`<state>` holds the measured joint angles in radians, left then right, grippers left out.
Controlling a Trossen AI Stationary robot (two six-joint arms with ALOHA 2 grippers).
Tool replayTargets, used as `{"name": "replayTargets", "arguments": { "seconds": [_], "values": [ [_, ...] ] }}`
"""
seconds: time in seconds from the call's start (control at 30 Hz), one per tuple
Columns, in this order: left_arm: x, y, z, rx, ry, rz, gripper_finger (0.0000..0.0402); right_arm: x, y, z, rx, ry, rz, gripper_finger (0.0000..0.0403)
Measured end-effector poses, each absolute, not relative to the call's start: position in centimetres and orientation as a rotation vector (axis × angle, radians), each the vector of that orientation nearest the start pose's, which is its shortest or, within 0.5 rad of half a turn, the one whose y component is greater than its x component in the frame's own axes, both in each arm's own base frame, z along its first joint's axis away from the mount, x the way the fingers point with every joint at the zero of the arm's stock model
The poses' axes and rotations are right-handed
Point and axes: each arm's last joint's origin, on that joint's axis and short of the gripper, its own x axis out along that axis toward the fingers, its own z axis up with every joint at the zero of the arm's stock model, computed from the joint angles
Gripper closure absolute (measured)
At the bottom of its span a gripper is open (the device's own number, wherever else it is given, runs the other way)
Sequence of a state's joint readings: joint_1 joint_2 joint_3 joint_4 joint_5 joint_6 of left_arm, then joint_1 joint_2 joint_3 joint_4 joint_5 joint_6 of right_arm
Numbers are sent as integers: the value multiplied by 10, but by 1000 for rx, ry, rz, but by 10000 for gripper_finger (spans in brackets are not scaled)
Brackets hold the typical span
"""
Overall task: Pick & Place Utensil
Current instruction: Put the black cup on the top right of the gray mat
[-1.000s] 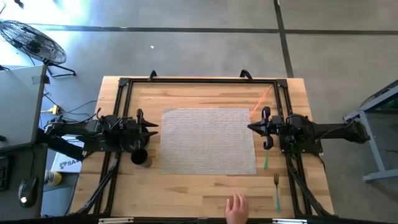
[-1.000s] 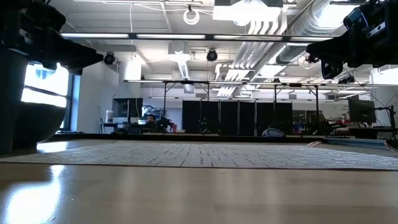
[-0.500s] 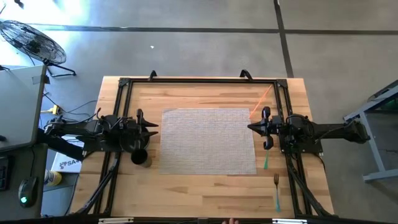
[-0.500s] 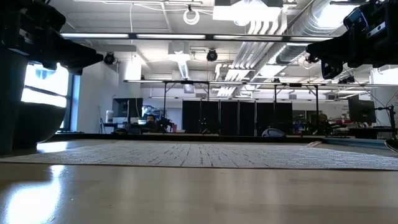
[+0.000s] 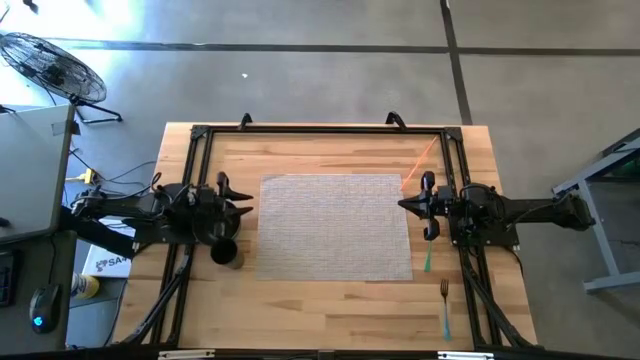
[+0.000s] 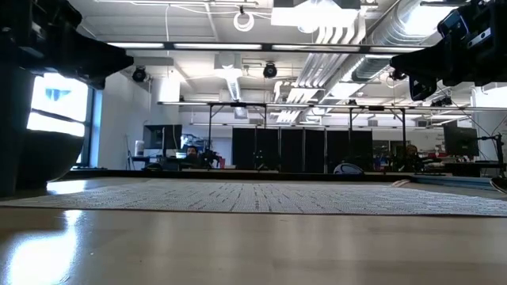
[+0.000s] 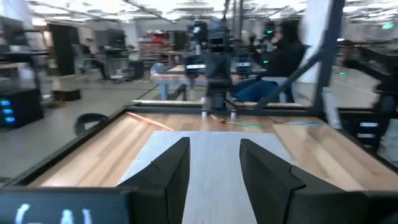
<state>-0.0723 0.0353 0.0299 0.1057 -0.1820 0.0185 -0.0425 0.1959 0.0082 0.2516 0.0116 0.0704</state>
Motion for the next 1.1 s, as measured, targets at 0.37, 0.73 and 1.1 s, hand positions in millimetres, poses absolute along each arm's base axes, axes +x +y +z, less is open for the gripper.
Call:
{"name": "replayTargets", "arguments": {
  "seconds": [0.37,0.73,1.1],
  "values": [
    [82,4,221,-62,-71,286,263,109,-5,174,69,-66,-52,397],
    [70,8,254,-193,127,405,256,109,-5,174,69,-65,-52,395],
    [115,1,274,-177,311,287,117,109,-5,174,69,-66,-52,397]
  ]
}}
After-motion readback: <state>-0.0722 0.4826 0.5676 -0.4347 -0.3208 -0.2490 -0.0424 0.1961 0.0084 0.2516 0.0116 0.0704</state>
